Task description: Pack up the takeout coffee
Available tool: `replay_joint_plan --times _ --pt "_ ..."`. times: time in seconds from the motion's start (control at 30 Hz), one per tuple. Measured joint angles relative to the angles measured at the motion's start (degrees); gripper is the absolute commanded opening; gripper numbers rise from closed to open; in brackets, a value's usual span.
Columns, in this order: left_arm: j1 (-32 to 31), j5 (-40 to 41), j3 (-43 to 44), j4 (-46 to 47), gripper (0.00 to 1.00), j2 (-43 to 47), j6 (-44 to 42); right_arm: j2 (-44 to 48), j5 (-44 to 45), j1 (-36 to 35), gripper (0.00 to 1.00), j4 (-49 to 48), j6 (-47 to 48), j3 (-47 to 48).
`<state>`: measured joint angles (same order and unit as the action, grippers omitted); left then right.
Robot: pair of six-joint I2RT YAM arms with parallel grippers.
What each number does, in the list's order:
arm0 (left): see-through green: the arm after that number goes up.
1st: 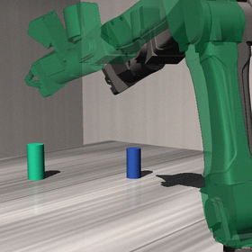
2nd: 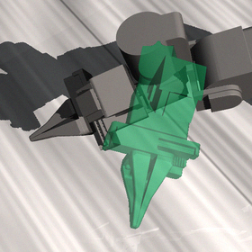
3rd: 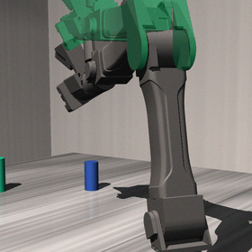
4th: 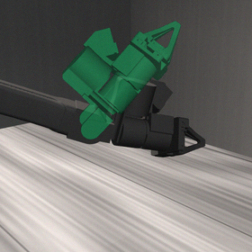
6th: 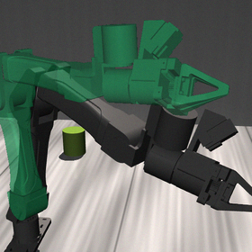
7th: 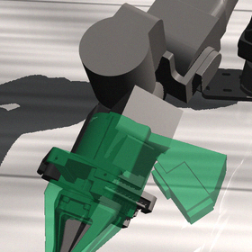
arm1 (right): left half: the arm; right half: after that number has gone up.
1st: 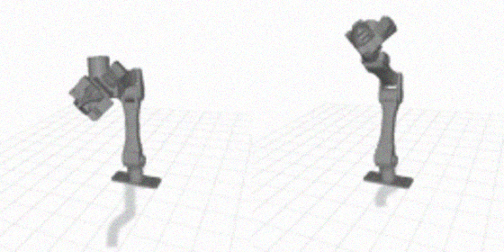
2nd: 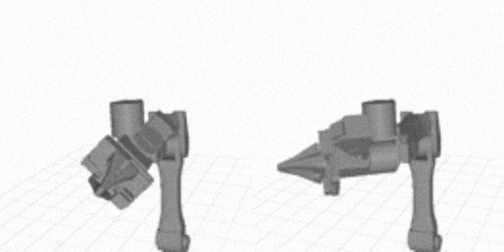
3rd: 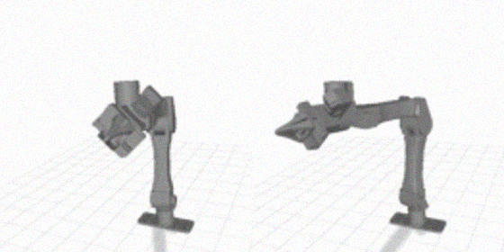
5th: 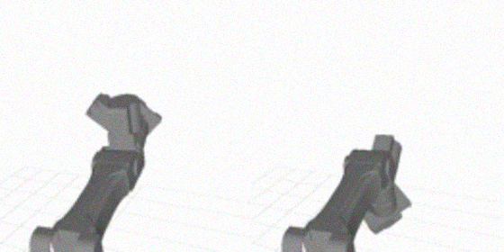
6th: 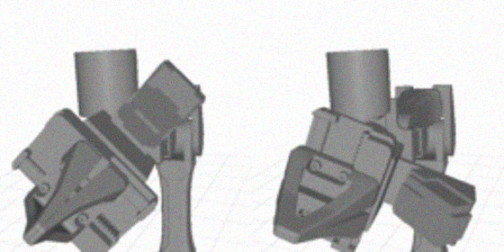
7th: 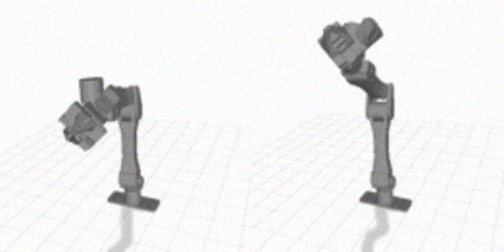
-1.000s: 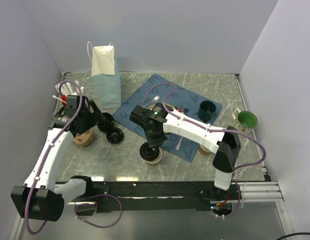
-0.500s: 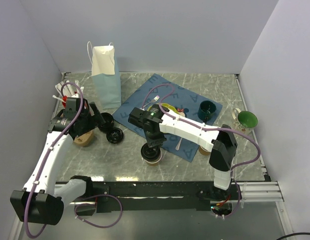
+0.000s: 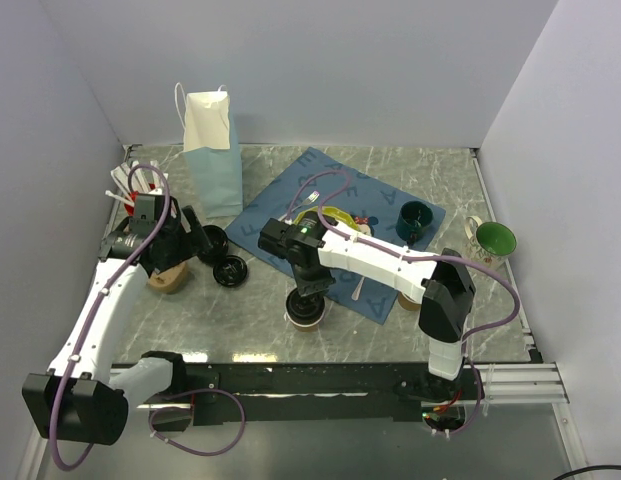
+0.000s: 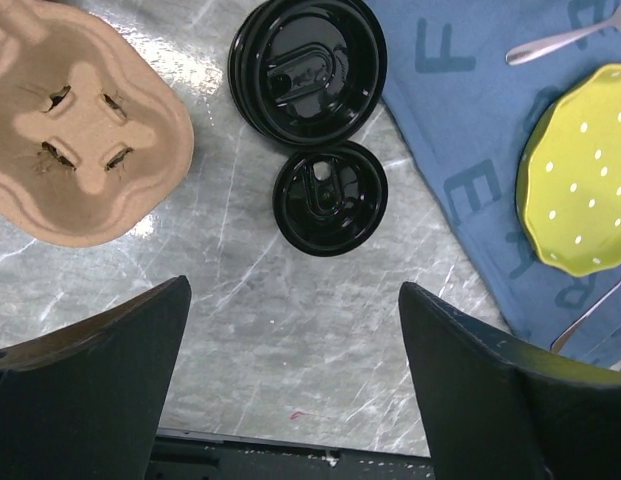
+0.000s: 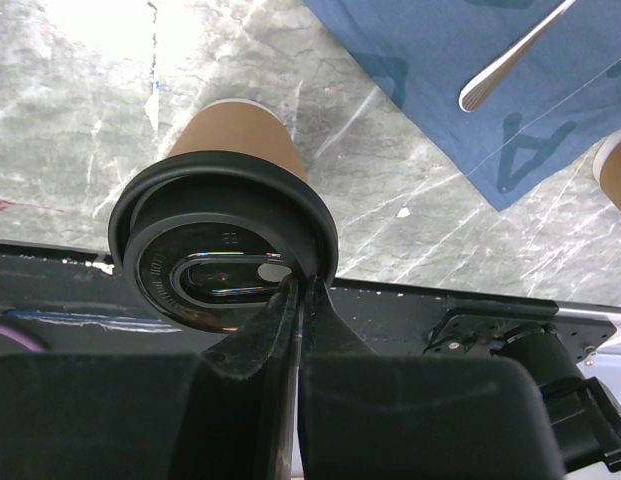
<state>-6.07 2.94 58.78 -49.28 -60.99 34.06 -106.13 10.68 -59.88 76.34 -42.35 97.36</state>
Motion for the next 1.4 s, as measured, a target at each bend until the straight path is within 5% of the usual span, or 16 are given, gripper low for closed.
replay_joint_plan --times 0.33,0.5,0.77,1.0,1.4 --pt "-0.9 -1.6 0.0 -0.4 0.77 -3.7 -0.6 0.0 -0.4 0.0 0.28 0.3 -0.9 -1.6" --pt "-8.0 0.3 0.5 -0.7 0.66 -6.7 0.3 0.0 -0.4 0.0 0.35 0.4 -0.9 1.2" --pt "-17.8 4.7 4.0 0.3 0.60 -17.9 1.7 3.0 0.4 0.0 0.34 0.3 -1.4 4.0" --pt "-23.6 7.9 8.1 2.7 0.49 -31.1 1.3 17.2 3.6 0.0 0.34 -0.2 -2.8 -1.5" --pt "-24.0 10.1 9.4 7.7 0.45 -41.6 -0.7 37.4 8.4 0.0 0.34 -0.8 -5.8 -14.7"
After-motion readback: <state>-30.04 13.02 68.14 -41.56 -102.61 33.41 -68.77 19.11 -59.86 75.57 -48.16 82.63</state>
